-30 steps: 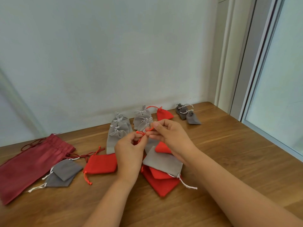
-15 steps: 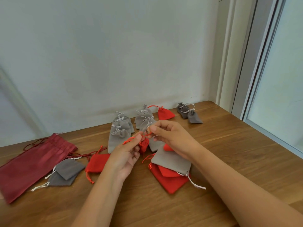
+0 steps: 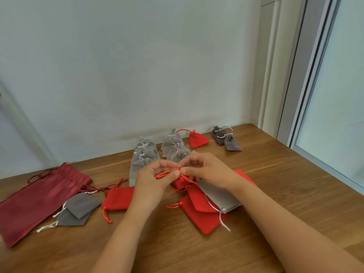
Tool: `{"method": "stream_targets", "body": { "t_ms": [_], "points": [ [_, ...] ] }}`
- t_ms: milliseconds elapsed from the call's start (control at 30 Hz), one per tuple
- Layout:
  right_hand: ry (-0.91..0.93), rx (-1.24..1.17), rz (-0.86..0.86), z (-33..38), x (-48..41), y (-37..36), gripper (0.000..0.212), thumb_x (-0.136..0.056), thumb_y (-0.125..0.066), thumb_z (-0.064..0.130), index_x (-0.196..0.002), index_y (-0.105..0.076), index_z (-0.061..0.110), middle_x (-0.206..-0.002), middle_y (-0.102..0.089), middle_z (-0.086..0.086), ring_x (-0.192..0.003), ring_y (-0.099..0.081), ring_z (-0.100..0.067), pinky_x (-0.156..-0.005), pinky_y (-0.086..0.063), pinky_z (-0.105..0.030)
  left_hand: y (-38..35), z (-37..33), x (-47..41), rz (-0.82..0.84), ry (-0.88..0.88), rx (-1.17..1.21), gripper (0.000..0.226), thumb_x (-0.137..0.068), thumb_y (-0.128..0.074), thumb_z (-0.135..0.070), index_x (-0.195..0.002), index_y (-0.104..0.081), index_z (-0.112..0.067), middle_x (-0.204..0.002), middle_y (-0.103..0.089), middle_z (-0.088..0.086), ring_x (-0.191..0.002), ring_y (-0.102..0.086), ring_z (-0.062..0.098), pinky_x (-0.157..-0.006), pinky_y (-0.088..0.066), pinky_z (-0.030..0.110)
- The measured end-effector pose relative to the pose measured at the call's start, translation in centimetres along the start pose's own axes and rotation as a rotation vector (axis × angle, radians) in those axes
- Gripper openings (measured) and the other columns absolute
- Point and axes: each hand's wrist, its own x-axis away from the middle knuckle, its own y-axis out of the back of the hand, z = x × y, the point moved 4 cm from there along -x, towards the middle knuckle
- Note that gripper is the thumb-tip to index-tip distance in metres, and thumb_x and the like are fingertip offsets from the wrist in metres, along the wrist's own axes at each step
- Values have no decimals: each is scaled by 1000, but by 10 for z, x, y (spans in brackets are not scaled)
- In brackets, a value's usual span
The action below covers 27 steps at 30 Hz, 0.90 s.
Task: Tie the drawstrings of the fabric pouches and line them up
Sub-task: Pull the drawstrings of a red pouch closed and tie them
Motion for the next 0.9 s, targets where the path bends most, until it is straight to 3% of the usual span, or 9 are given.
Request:
{"method": "stream_targets", "body": {
  "t_ms": [233, 367, 467, 633, 767, 900],
  "points": [
    [-96, -132, 26, -24, 1, 2, 12, -83, -70, 0, -83, -67, 11, -70, -68, 5, -66, -61, -3, -68, -49, -16, -9, 10, 3, -33, -151, -294, 28, -79, -68, 5, -75, -66, -23, -72, -71, -1, -66, -65, 4, -63, -47, 11],
    [-82, -121, 55, -25, 1, 0, 10, -83, -70, 0, -83, -68, 10, -73, -68, 4, -70, -59, -6, -69, -47, -17, -11, 11, -2, -50, -271, -470, 40, -79, -71, 1, -74, -60, -37, -78, -66, -8, -73, -61, 0, -66, -46, 9],
    [-77, -160, 35, -25, 0, -1, 9, -88, -64, 1, -85, -62, 10, -70, -67, 3, -63, -58, -7, -62, -45, -16, -12, 10, -4, -78, -337, -522, 34, -80, -71, 0, -82, -62, -32, -82, -62, -13, -79, -59, -1, -69, -45, 8],
    [-85, -180, 16, -25, 0, -2, 16, -89, -62, 2, -104, -66, 8, -66, -65, 4, -59, -56, -5, -57, -41, -14, -12, 10, -3, -184, -376, -550, 6, -81, -74, -14, -84, -69, -17, -74, -64, -7, -69, -59, 6, -65, -49, 27],
    [-86, -178, -37, -27, 1, 0, 23, -87, -64, 3, -109, -69, 1, -61, -62, 5, -59, -50, -2, -54, -38, -13, -10, 10, -4, -206, -361, -528, 7, -80, -75, -14, -79, -68, -16, -70, -64, -9, -65, -58, 5, -62, -47, 22],
    [-99, -216, -80, -28, 1, 2, 12, -86, -65, 1, -93, -73, 7, -55, -59, 5, -52, -50, -1, -51, -38, -12, -11, 6, -3, -182, -399, -485, 7, -80, -74, -10, -82, -72, -16, -73, -67, -11, -71, -62, 5, -64, -48, 16]
  ]
}}
